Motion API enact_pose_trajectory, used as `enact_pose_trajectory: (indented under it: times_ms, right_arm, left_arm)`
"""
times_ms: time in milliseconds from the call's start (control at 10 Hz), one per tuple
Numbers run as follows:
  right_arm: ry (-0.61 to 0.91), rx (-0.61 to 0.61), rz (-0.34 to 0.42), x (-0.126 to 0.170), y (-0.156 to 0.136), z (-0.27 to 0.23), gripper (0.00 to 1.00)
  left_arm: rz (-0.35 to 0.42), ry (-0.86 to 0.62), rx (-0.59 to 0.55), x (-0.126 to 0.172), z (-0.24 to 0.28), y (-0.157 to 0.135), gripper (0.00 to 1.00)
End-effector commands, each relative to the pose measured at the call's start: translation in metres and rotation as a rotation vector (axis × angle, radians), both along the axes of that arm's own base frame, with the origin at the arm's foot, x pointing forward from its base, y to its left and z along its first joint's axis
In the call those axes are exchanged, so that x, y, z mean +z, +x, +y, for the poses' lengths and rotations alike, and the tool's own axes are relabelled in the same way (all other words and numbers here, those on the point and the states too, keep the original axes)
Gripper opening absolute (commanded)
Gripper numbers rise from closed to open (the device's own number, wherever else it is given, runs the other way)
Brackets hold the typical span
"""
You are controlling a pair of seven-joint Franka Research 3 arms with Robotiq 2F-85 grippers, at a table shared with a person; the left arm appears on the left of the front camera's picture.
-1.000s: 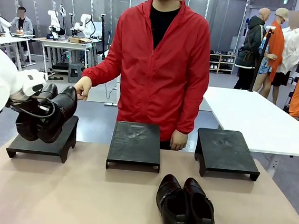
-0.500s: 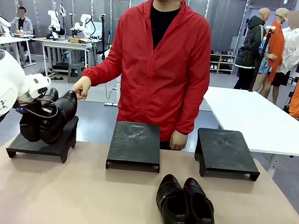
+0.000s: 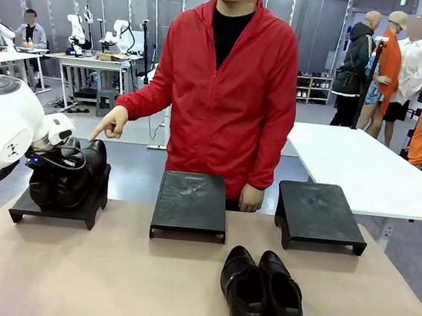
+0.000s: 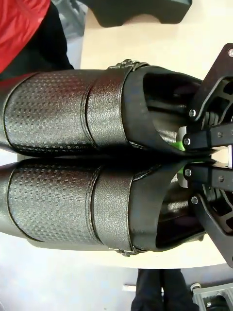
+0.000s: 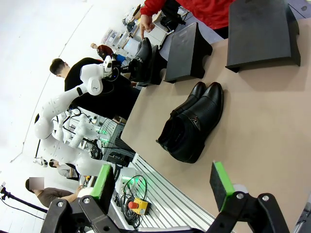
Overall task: Place the shoes on the stand as instructed by the person.
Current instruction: Pick up one pair of Shoes and place it on the Shoes Stand indicated by the person.
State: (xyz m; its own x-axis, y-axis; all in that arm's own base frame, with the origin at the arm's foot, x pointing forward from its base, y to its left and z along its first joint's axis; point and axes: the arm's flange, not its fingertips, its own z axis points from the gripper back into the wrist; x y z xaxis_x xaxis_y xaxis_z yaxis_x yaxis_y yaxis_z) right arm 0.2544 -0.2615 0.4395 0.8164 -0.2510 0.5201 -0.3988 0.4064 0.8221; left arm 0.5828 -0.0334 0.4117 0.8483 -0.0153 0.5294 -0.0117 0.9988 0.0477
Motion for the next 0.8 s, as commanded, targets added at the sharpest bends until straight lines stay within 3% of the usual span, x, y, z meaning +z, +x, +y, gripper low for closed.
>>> enact_pose_trajectory:
  times_ms: [0,300,400,500,600,700]
  right_arm:
    - [0.002,0.005,-0.026,0.001,0.0,-0.001,1.0]
    - [0.002,0.005,-0.026,0.001,0.0,-0.001,1.0]
    - [0.002,0.005,-0.026,0.001,0.0,-0.001,1.0]
    - [0.002,0.005,-0.026,0.001,0.0,-0.001,1.0]
    - [0.002,0.005,-0.026,0.001,0.0,-0.001,1.0]
    - [0.002,0.005,-0.026,0.001,0.0,-0.001,1.0]
  left_arm:
    - [-0.007,0.023,0.03,0.006,-0.006,0.016,0.07]
    - [0.01,0.036,0.051,-0.004,-0.004,0.021,0.07]
    - [0.009,0.034,0.055,-0.002,-0.006,0.021,0.31]
    - [0.005,0.033,0.057,0.0,-0.006,0.019,0.38]
    - [0.004,0.028,0.06,0.003,-0.005,0.018,0.63]
    - [0.019,0.002,0.064,0.007,-0.004,0.015,0.69]
